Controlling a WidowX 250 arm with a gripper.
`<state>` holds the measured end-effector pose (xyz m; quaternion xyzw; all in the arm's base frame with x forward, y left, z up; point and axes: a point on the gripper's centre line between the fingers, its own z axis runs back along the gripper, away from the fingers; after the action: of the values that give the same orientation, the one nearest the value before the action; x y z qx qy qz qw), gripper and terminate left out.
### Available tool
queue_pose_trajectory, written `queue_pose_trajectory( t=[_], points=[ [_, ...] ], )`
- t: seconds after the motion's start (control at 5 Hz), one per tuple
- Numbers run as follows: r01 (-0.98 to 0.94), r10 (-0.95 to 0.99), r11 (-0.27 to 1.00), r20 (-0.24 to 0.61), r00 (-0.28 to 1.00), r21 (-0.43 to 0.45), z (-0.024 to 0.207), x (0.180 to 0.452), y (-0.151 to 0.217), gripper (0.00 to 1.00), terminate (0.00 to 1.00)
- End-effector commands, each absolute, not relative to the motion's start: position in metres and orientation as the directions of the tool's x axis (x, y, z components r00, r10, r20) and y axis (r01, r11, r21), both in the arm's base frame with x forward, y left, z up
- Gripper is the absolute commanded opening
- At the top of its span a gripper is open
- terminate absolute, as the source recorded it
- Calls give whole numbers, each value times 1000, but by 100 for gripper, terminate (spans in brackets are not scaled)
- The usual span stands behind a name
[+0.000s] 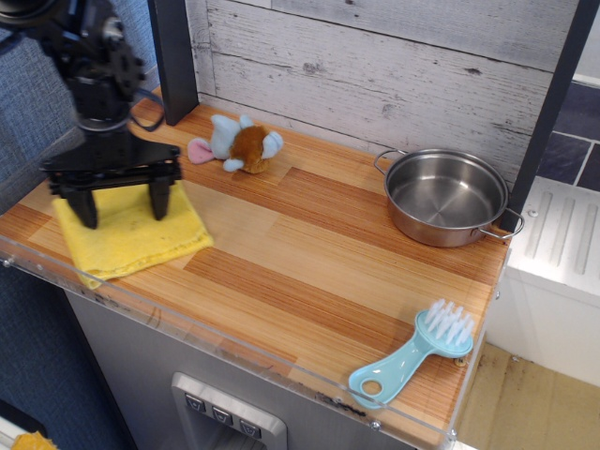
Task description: Move the napkin to the left below the toy
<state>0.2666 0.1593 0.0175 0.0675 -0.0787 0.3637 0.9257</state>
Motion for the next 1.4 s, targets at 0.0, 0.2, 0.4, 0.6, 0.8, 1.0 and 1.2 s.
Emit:
queue_pose_trajectory(
  t=[0.0, 0.2, 0.4, 0.6, 0.8, 1.0, 1.2],
  points=[
    [-733, 701, 677, 245, 670, 66, 30, 269, 172, 100, 0],
    [-737, 706, 672, 244, 665, 65, 30, 270, 167, 100, 0],
    [-733, 704, 679, 247, 666, 40, 37, 272, 156, 100, 0],
    [-736, 706, 676, 273, 653, 14, 59, 270, 143, 100, 0],
    [-752, 718, 659, 307, 624, -11, 86, 260, 144, 100, 0],
    [-764, 710, 645, 366, 602, 5, 108, 247, 150, 100, 0],
    [-764, 710, 645, 366, 602, 5, 108, 247, 150, 100, 0]
  ],
)
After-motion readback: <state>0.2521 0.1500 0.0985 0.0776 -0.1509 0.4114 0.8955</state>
